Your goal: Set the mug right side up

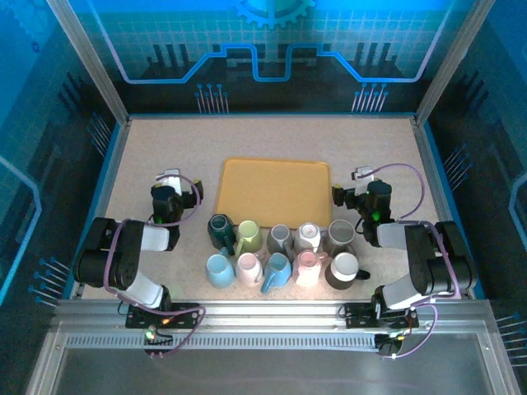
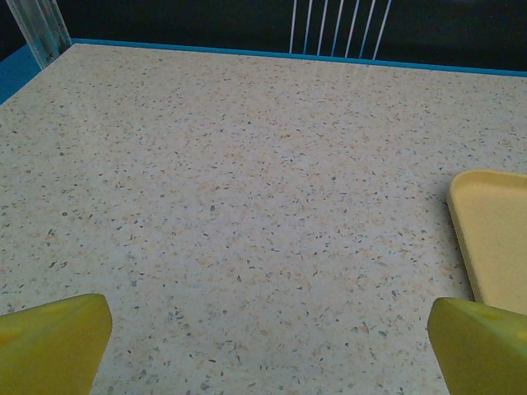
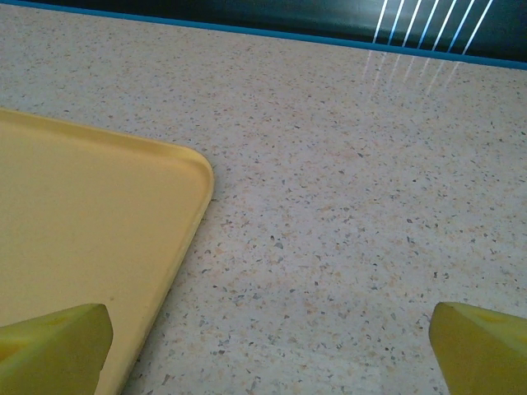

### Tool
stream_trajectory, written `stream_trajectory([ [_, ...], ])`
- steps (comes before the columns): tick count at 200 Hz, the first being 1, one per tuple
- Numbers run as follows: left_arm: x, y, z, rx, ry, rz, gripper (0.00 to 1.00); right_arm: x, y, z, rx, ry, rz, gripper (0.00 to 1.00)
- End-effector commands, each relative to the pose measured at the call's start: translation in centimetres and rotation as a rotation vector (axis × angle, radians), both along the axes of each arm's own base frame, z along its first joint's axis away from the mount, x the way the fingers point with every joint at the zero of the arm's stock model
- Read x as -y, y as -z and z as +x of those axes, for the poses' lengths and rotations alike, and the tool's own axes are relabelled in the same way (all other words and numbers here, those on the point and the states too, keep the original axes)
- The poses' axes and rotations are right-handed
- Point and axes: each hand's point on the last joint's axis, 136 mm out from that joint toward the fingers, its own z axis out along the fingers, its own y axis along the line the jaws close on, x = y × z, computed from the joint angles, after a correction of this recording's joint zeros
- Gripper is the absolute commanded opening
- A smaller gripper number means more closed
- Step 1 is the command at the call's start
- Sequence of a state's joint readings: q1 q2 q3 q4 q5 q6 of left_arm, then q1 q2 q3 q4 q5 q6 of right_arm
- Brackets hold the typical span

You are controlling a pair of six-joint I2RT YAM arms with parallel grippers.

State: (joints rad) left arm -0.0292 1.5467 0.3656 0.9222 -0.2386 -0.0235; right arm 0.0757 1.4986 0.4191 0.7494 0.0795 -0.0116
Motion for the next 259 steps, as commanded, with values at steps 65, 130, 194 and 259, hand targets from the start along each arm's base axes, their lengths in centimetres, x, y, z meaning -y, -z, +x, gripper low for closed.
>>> stream_trajectory([
  [65,-0.7,-4.0,-0.6,0.007,-0.050,0.010,0.99,1.0,-5.2,-0.1,0.040,0.062,-0.014,1.00],
  [130,11.7,-21.2,-5.2,0.200,0.364,0.061,0.99,-8.8,-20.4,-4.5,0.186,-0.172,0.036,1.00],
  [194,10.7,-23.1,-14.9,-0.230,0.192,0.029,0.99,-12.2,-24.9,-15.1,-0.150,-0.273,0.213,1.00],
  [259,9.8,-18.6,-19.8,-0.472,0.096,-0.267,0.99,-14.6,-20.7,-17.2,-0.407,-0.431,0.325,1.00],
])
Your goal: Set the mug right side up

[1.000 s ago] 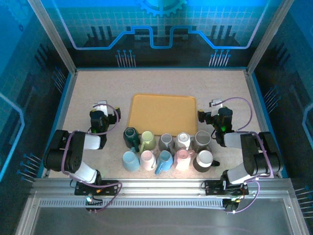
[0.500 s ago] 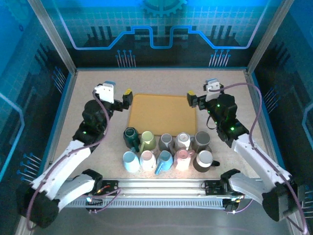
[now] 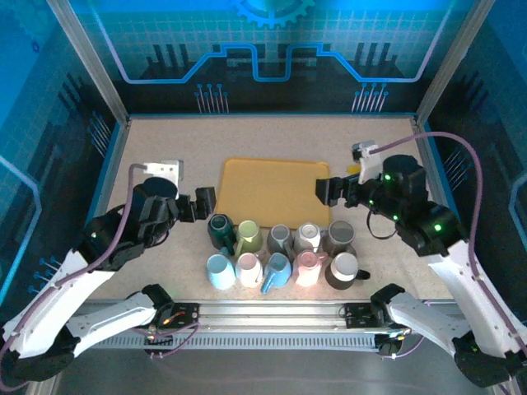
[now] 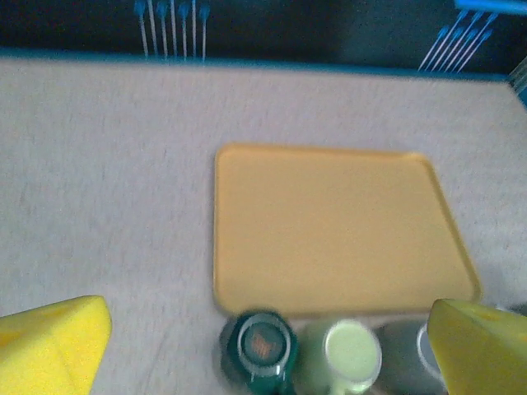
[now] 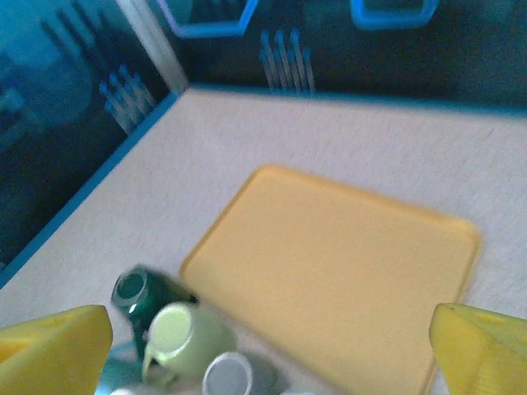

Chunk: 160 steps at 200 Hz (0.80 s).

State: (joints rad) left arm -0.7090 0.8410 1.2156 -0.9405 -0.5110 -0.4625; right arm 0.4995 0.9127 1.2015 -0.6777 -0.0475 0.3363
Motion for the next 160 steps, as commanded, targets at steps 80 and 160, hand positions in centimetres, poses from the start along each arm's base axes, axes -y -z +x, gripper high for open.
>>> stream_trajectory([
  [80,4.0,11.3,-3.3,-0.740,-0.336,-0.188,0.99,-1.9,8.1,-2.2,-0.350,-0.027,-0.158,1.00],
  [160,5.3,16.7,0.7,-0.853,-0.443,-0.237,0.99,-2.0,9.5,-3.2,-0.346,-0.040,-0.119,1.00],
])
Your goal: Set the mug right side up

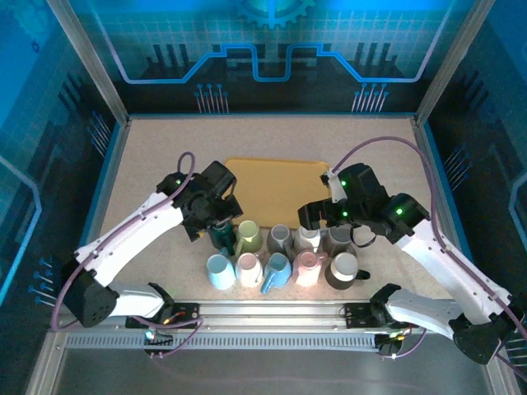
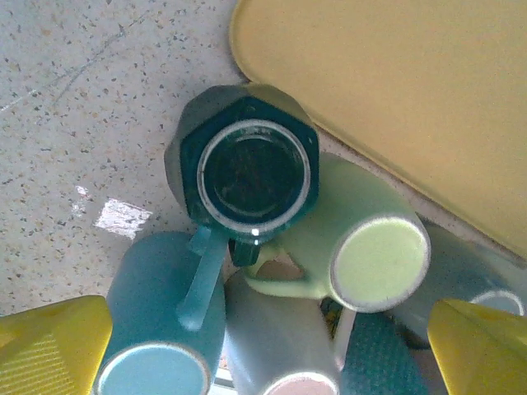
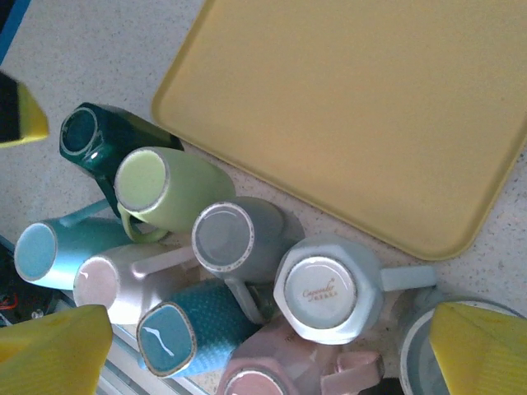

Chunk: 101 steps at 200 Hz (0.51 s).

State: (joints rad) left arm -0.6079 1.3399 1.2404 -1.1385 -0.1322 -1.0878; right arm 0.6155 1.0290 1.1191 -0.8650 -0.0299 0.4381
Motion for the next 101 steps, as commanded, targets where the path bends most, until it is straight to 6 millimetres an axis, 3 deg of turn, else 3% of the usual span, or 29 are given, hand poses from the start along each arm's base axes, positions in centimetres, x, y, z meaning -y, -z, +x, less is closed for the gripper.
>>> stream_trajectory([
  [1,0.4,1.9,0.4,-0.061,-0.040,-0.023,0.99,-0.2,-0.7,-0.3,0.030,0.002,0.035,1.00],
  [101,-1.7,7.5,1.1,-0.147,-0.109,0.042,0.91,-0.8,0.0,-0.7,0.030,-0.015,0.081,1.00],
])
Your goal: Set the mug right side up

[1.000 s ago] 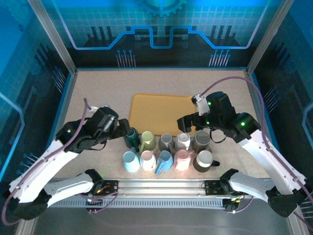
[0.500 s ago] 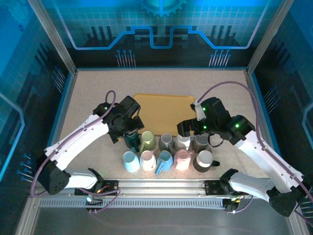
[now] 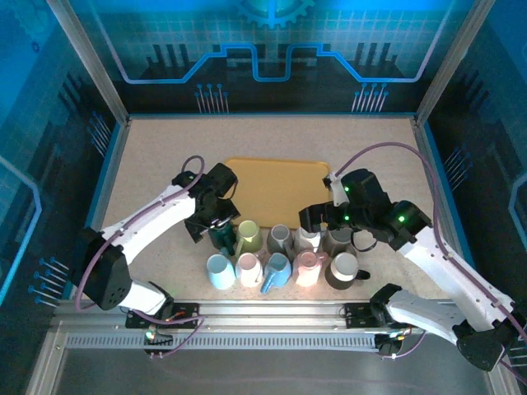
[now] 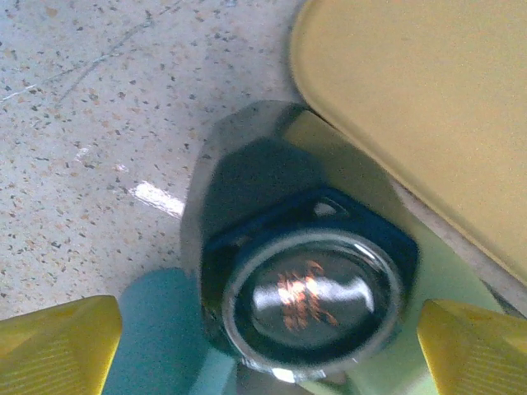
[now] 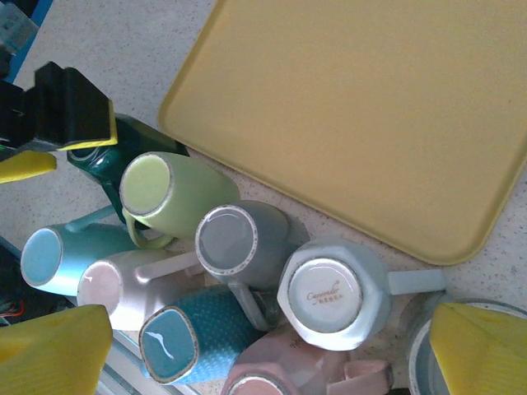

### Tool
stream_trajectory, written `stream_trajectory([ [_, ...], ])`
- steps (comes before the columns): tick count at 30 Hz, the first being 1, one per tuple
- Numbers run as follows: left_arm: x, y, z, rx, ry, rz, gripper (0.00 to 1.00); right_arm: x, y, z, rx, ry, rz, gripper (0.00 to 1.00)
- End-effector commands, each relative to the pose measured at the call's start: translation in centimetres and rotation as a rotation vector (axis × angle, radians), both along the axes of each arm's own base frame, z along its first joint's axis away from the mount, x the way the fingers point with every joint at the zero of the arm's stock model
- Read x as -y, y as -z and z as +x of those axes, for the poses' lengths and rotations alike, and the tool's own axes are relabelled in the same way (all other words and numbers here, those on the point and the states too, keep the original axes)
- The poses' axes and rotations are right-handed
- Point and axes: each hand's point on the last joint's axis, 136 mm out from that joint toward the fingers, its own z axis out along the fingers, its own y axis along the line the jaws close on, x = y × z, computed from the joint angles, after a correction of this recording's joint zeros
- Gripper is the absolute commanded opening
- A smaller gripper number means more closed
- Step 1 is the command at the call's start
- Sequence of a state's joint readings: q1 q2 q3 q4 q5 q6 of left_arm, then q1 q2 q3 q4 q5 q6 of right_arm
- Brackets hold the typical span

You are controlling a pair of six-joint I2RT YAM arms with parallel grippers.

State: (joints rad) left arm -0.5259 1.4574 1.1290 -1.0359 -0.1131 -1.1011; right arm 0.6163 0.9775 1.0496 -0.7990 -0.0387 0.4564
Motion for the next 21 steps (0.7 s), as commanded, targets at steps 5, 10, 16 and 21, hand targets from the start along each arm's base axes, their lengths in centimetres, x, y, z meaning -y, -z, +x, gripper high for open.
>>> stream_trajectory([
  [5,0.2,3.1,0.4,-0.043,-0.009,-0.009,0.89,-1.0,0.2,-0.5,-0.009,-0.032,0.041,1.00],
  [10,0.2,4.5,0.6,-0.073,-0.014,0.013,0.87,-1.4,0.9,-0.5,-0.034,-0.038,0.046,1.00],
  [16,-1.1,6.0,-0.4,-0.114,-0.079,0.046,0.77,-1.6,0.7,-0.5,-0.029,-0.042,0.045,1.00],
  [21,-2.2,3.9,-0.5,-0.049,-0.094,0.061,0.63,-1.9,-0.2,-0.3,-0.001,-0.044,0.068,0.98],
])
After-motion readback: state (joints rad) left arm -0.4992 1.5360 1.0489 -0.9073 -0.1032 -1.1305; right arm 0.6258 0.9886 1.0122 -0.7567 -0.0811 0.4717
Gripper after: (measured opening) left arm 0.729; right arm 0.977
